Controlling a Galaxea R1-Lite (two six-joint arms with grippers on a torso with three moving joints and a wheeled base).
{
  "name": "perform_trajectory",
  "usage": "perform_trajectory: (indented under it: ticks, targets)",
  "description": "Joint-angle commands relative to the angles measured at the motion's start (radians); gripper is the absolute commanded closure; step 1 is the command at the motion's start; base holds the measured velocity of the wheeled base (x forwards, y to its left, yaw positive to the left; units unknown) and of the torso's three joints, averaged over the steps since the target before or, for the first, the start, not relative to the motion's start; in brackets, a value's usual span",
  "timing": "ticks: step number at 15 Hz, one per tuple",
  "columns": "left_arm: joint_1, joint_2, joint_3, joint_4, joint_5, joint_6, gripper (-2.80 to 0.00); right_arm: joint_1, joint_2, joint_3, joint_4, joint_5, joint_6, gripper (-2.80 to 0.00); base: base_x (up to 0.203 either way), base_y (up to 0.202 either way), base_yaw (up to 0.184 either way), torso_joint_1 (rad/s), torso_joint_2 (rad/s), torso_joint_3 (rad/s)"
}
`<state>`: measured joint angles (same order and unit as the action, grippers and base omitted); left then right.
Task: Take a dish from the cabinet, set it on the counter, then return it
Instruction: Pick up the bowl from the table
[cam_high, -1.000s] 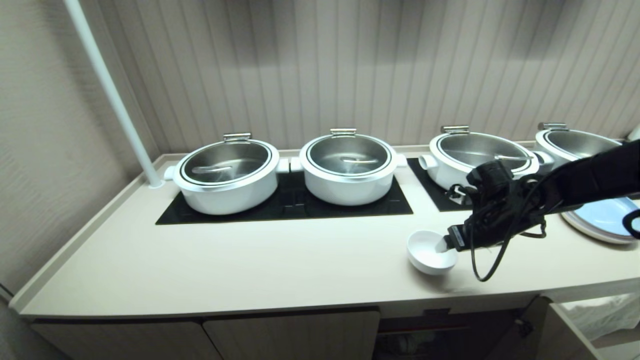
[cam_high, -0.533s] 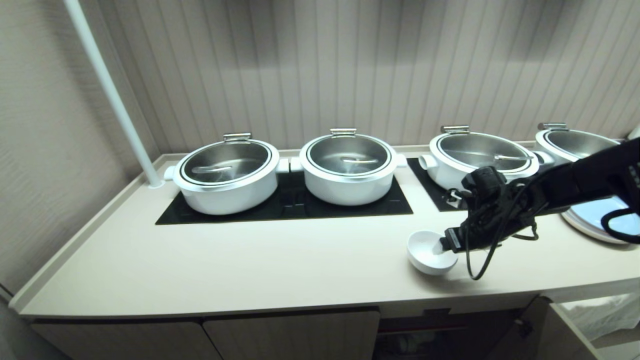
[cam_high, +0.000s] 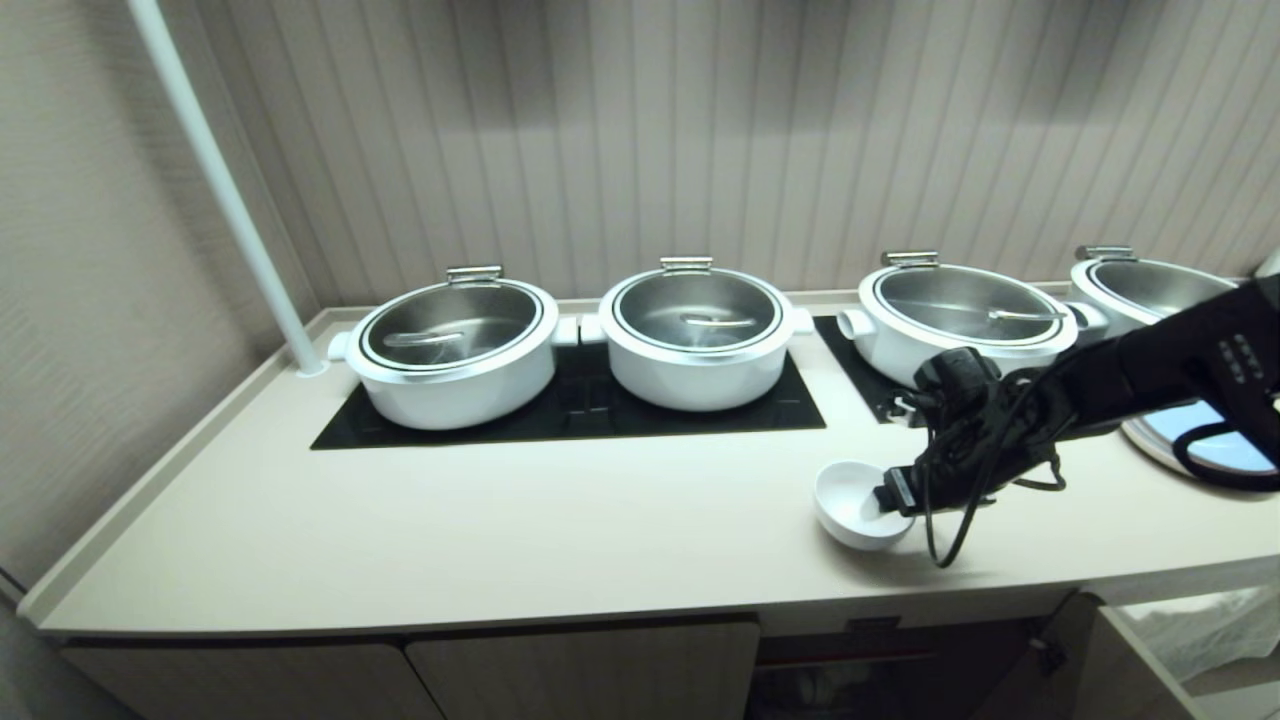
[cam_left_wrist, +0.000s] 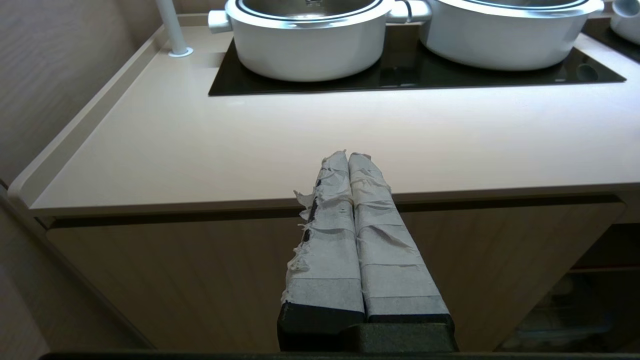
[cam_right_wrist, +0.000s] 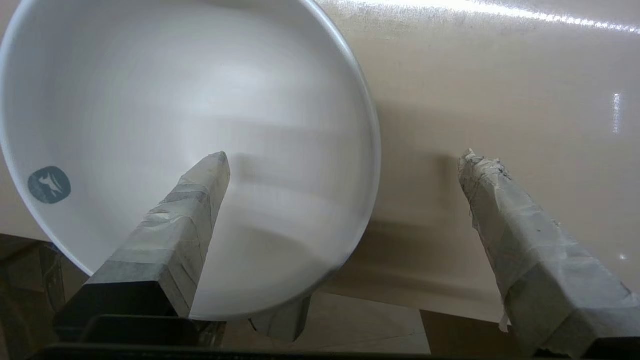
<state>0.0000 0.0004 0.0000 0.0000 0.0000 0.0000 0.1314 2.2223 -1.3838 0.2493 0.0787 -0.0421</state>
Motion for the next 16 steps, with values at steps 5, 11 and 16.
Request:
perform_trajectory:
  ticks: [5,11,16]
  targets:
    - [0.0,0.0,0.0,0.0,0.002,0.0,0.0,0.001,0.024,-0.017,-0.008,0.001,-0.001,-2.8,0.0,0.0,0.0,0.0,0.0,0.0]
    - [0.0,0.0,0.0,0.0,0.0,0.0,0.0,0.001,0.031,-0.026,-0.008,0.001,0.001,-2.8,0.0,0.0,0.0,0.0,0.0,0.0]
    - [0.0,0.0,0.0,0.0,0.0,0.0,0.0,0.001,0.034,-0.028,-0.01,0.001,0.0,-2.8,0.0,0.0,0.0,0.0,0.0,0.0]
